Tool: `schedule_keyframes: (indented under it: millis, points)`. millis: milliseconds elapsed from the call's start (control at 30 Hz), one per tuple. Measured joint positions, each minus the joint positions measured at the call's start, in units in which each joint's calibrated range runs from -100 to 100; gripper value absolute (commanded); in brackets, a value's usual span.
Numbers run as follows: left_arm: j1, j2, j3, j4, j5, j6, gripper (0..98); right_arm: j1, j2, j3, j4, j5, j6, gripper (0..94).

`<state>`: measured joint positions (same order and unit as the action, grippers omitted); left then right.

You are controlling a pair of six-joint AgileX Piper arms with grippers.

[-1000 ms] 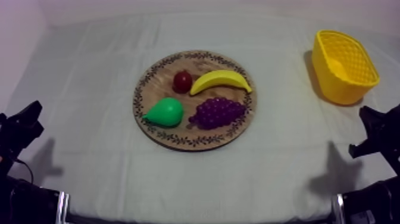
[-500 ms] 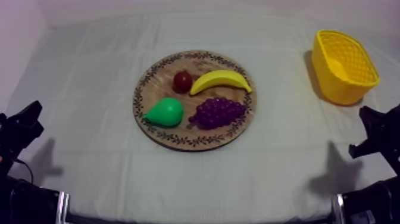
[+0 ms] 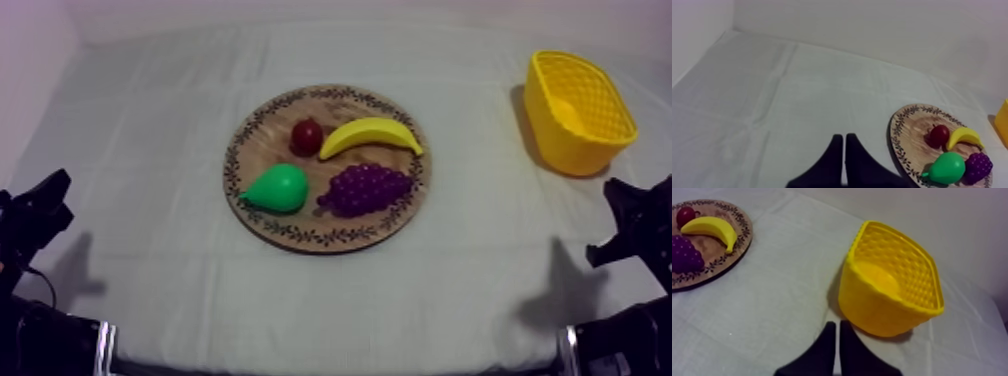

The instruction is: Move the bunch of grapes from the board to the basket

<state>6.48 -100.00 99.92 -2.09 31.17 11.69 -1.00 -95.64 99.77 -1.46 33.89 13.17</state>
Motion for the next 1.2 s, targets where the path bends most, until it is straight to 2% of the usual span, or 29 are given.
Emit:
schedule_keyframes:
  millis: [233,367,767,933,1200]
  points:
    - [0.00,0.00,0.00,0.00,0.00,0.00,0.1,-1.06,3.80,-3.56,1.90,-0.74,-0.98,0.4]
    - [0.00,0.00,0.00,0.00,0.00,0.00,0.1,-1.71,9.76,-10.65,2.69,0.94,-1.42,0.4]
    - [0.00,0.00,0.00,0.00,0.00,0.00,0.1,-7.06,37.60,-45.57,3.29,17.67,2.64,0.5]
    - [0.00,0.00,0.00,0.00,0.00,0.00,0.1,-10.33,49.34,-60.07,1.46,24.61,5.67,0.5]
    - [0.00,0.00,0.00,0.00,0.00,0.00,0.1,-14.87,65.20,-78.08,0.20,34.71,9.80,0.5]
